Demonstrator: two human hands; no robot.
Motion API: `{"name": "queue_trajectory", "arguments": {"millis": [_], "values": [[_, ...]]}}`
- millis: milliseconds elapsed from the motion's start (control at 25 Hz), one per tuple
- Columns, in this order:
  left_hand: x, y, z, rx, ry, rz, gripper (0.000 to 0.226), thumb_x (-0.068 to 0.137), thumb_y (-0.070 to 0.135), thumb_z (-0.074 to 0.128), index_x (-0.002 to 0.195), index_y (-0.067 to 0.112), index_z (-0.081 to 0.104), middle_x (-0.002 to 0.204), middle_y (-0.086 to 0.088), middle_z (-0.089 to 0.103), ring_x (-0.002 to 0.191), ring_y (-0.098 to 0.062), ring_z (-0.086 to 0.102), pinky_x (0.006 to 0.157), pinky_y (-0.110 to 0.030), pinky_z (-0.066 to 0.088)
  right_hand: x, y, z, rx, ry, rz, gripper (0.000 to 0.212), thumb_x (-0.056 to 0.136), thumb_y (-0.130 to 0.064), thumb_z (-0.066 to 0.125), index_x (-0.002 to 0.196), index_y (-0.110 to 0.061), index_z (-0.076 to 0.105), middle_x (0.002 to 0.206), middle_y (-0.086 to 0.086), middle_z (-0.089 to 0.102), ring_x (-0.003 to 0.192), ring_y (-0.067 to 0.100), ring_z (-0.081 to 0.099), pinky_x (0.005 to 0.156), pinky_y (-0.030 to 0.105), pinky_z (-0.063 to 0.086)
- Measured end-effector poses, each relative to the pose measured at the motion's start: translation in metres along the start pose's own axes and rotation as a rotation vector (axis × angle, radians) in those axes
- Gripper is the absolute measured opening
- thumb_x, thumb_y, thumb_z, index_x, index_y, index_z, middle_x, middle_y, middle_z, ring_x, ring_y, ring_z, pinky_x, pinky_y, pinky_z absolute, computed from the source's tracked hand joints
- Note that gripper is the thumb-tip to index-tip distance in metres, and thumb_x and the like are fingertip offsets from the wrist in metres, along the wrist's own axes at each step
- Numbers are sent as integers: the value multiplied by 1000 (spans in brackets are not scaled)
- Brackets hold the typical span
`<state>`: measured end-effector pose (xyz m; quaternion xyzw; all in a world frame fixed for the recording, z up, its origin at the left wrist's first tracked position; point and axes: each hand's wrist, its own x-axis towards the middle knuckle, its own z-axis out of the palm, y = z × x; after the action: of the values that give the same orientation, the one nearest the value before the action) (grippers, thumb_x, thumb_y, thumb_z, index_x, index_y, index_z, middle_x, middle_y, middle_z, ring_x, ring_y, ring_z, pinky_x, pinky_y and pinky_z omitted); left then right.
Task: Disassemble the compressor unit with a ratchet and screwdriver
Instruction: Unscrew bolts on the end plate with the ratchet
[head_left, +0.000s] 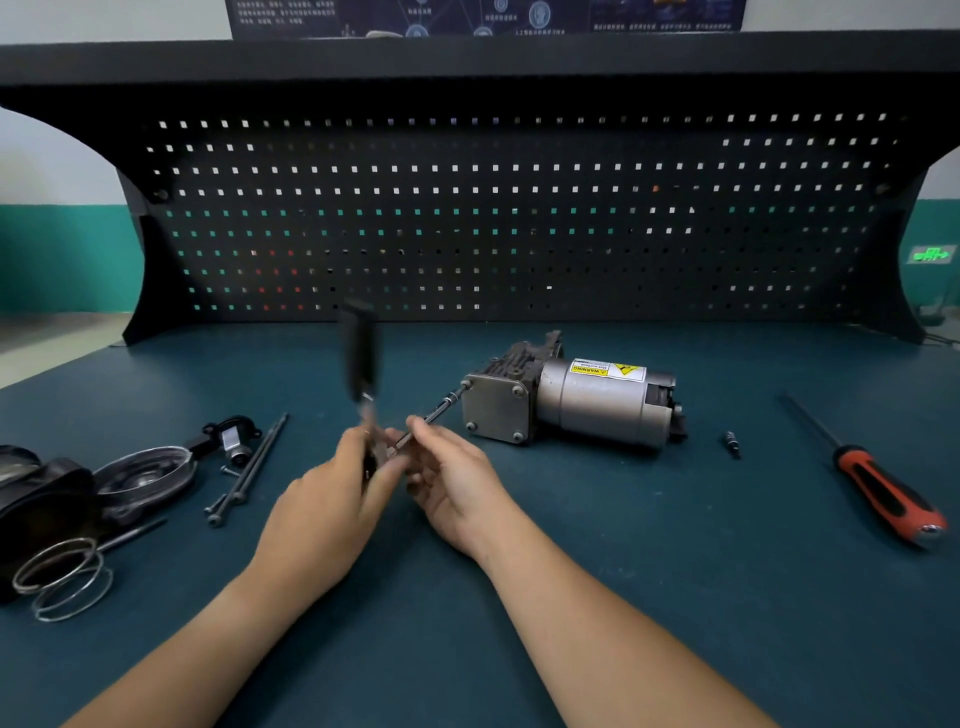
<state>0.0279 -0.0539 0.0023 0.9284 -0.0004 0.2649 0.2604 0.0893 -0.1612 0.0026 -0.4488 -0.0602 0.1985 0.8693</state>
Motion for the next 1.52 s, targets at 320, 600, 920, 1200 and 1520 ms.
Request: {"name": "queue_trajectory", "arguments": {"millis": [320,600,920,1200,1520], "values": [[1,-5,6,-308,12,-142,16,92,28,55,105,21,49,71,2,64,55,-10,60,58,-21,47,2,1,2,-59,-14,28,17,95,-9,47,82,-16,57,62,-9,69,46,-1,56,46,11,37],[0,0,2,-54,9,7,36,92,36,50,125,22,44,99,3,66,87,-27,65,71,-34,47,0,2,2,-16,-5,10,14,94,-13,51,82,-15,58,62,-5,69,44,2,54,43,13,35],[6,2,11,-641,6,-344,14,95,29,49,106,21,47,54,3,60,39,-8,52,44,-23,42,1,2,0,-22,-15,21,18,96,-10,47,84,-16,59,66,-9,70,45,-1,51,47,11,36],[-4,-3,3,-31,12,80,27,91,31,55,117,26,53,81,12,61,71,-16,58,70,-34,47,5,4,2,-10,52,5,19,93,-7,50,78,-13,58,55,-5,63,46,3,47,42,12,31],[-2,2,9,-416,-2,-195,16,94,28,51,106,17,50,61,3,64,51,-9,60,55,-17,45,5,2,2,-8,60,23,20,97,-11,45,81,-10,56,55,-5,67,37,0,46,39,11,31]]}}
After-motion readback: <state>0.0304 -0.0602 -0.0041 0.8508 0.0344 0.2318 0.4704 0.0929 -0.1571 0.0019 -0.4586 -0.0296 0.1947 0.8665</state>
